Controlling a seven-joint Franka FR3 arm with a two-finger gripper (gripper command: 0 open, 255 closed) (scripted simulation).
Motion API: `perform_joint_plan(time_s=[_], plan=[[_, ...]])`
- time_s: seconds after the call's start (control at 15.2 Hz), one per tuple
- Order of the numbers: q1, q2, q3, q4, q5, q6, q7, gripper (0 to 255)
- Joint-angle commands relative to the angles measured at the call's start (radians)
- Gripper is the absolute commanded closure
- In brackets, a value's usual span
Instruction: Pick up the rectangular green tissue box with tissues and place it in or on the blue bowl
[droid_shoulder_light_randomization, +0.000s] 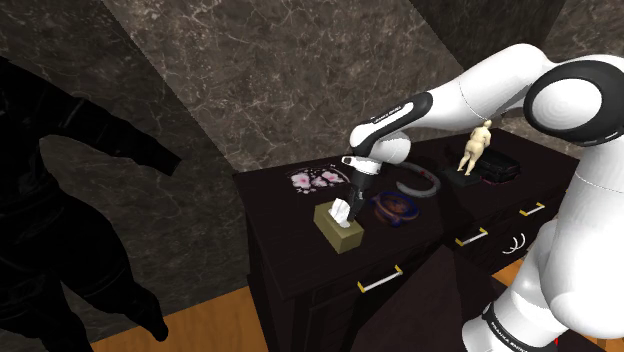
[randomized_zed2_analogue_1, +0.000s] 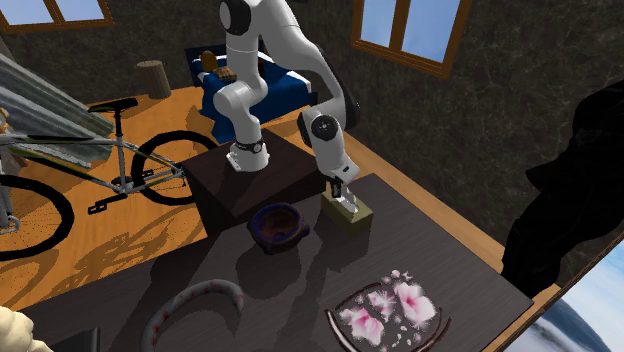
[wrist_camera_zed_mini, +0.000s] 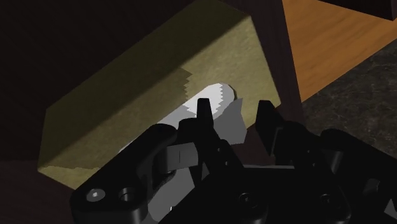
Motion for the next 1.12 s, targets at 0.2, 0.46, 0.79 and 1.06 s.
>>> perform_joint_plan(time_s=[0.2, 0.46, 0.79, 1.06], plan=[[-0.001, 0.003, -0.001, 0.000, 0.000, 0.007, -0.001, 255], [0.001, -0.029, -0.008, 0.004, -0.025, -0.022, 0.023, 255], [0.005, -0.079, -0.016, 0.016, -0.062, -0.071, 0.063, 255], [0.006, -0.116, -0.021, 0.029, -0.089, -0.111, 0.094, 255]])
